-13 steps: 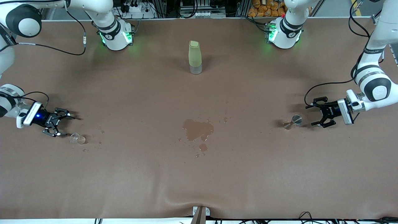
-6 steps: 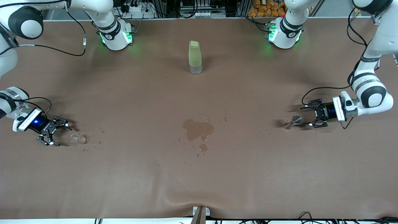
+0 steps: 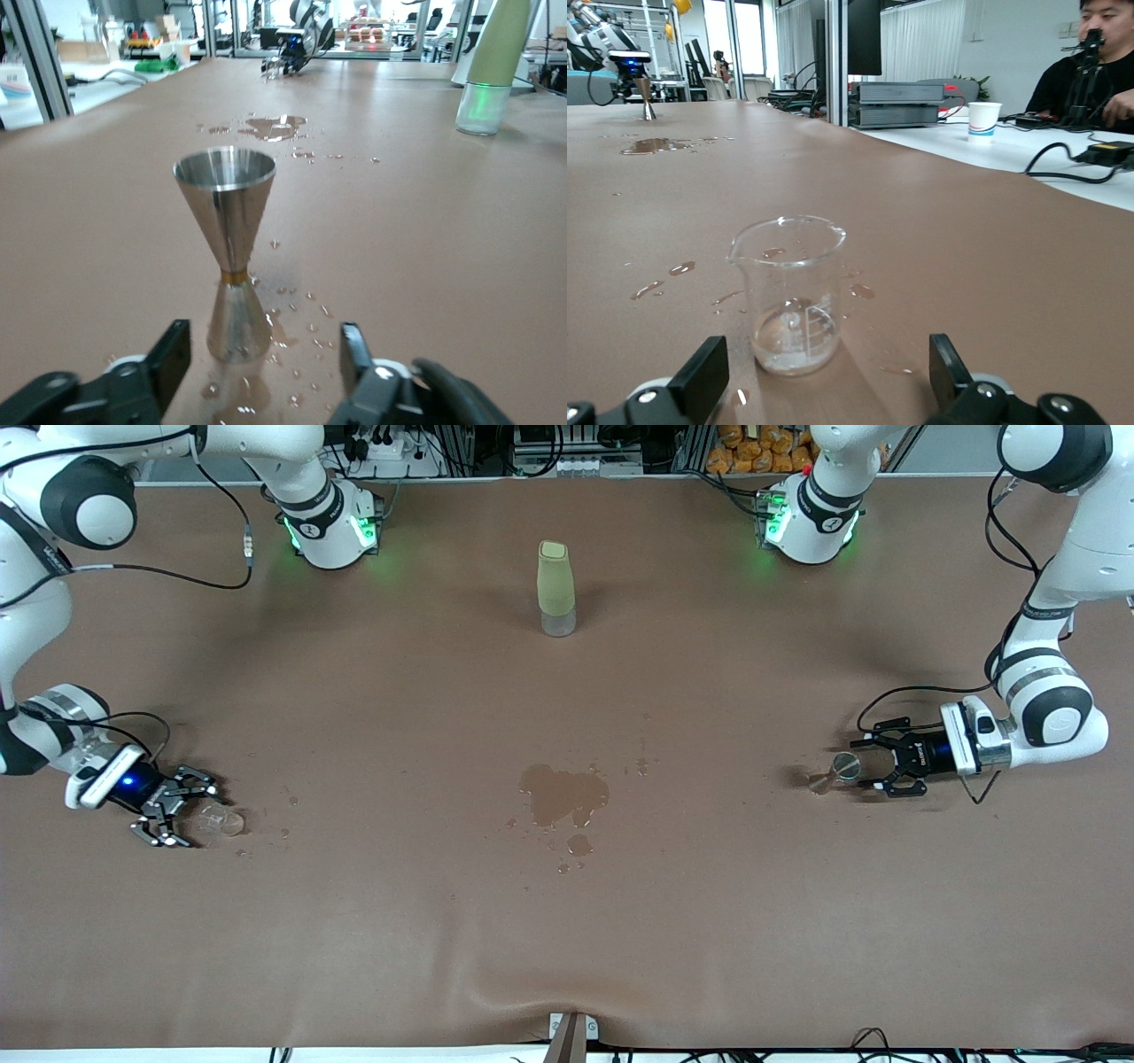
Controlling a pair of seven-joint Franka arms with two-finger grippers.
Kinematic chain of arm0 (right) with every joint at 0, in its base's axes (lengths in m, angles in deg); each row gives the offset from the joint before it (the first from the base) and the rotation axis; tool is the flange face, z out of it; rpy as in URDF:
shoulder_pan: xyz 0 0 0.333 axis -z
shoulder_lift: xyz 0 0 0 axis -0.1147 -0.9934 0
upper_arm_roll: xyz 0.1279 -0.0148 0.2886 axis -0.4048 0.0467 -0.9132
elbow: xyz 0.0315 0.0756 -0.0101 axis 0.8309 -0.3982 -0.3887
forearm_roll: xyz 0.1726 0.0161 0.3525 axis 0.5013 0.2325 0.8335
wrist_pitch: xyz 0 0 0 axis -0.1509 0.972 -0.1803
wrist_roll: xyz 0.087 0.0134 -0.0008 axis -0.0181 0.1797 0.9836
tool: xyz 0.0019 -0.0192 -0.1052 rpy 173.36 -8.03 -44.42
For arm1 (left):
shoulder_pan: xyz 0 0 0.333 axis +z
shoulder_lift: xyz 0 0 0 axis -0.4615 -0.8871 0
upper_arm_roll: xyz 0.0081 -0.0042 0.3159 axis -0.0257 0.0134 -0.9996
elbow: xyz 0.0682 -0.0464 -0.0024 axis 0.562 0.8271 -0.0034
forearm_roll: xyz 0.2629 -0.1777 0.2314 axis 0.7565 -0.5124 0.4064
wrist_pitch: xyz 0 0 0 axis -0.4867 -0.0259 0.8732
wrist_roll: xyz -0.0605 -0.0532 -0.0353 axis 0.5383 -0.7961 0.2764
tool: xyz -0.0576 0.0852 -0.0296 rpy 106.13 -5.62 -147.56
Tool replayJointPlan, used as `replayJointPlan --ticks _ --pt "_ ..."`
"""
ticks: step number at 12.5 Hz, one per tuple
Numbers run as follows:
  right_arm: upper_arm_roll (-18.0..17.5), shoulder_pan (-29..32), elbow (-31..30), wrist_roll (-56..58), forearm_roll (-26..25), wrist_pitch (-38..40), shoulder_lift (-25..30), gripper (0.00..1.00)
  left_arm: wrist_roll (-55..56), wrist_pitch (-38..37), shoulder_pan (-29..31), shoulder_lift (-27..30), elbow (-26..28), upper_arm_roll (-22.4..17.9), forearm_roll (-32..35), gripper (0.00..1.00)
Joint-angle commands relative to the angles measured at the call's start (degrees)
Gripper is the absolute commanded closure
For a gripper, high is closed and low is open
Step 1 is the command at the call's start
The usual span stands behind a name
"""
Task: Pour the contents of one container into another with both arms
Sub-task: 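Close the left gripper on the jigger while the right gripper grips the beaker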
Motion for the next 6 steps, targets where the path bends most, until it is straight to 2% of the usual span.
replayJointPlan --ticks 1,6 --pt "0.2 -1.2 1.0 0.5 1.4 0.0 -0.9 0.00 -3.1 -3.4 0.3 -3.8 -4.0 1.1 -1.4 0.29" --pt "0.1 -2.5 1.0 0.7 2.9 0.0 -2.0 0.00 -4.7 -3.4 -0.2 -6.4 -6.0 2.1 -3.4 0.29"
